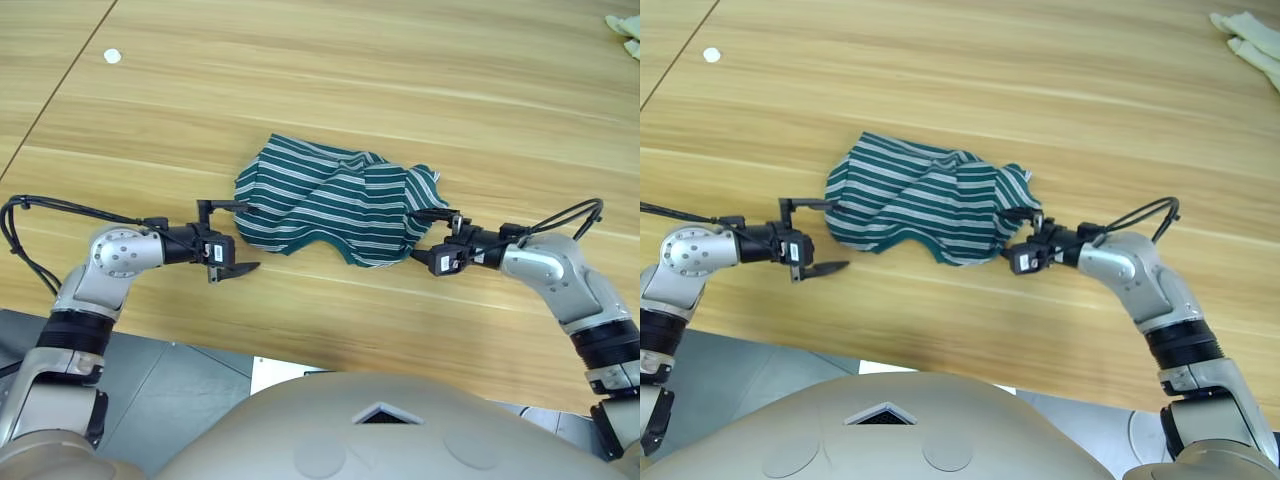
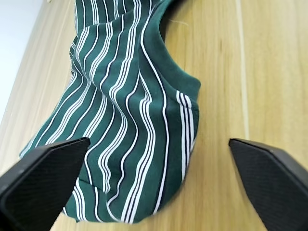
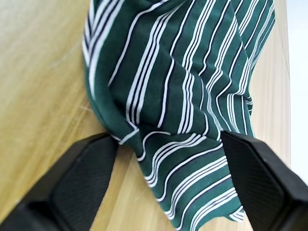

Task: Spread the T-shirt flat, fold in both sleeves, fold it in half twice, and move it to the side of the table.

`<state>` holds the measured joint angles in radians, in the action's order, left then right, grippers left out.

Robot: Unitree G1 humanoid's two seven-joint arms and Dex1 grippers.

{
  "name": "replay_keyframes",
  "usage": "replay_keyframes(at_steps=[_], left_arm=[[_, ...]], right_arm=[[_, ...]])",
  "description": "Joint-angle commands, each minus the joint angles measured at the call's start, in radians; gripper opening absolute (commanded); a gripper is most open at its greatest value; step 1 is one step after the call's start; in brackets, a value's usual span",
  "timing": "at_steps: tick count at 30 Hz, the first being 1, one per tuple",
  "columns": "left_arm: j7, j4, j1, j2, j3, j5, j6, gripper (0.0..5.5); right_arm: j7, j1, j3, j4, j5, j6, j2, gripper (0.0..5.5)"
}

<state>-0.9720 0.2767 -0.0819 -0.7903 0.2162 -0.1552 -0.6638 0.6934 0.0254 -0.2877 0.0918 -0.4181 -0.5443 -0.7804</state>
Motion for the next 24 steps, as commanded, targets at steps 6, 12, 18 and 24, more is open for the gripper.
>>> replay_keyframes(at_steps=[6, 12, 18, 24], left_arm=[[-0.002, 0.035, -0.01, -0.016, 0.058, -0.044, 0.006, 4.79], [0.064, 0.135, -0.052, -0.031, 0.082, -0.135, 0.007, 3.82], [0.099, 0.183, -0.076, -0.023, 0.123, -0.176, 0.002, 2.8], [0.084, 0.153, -0.058, -0.016, 0.15, -0.138, -0.017, 1.9]], right_arm=[[0.071, -0.081, -0.077, -0.039, 0.041, 0.002, -0.03, 3.85], [0.088, -0.09, -0.078, -0.065, 0.096, 0.003, -0.05, 3.85], [0.088, -0.079, -0.091, -0.053, 0.093, 0.007, -0.04, 3.85], [0.07, -0.056, -0.103, -0.01, 0.062, 0.026, -0.027, 3.58]])
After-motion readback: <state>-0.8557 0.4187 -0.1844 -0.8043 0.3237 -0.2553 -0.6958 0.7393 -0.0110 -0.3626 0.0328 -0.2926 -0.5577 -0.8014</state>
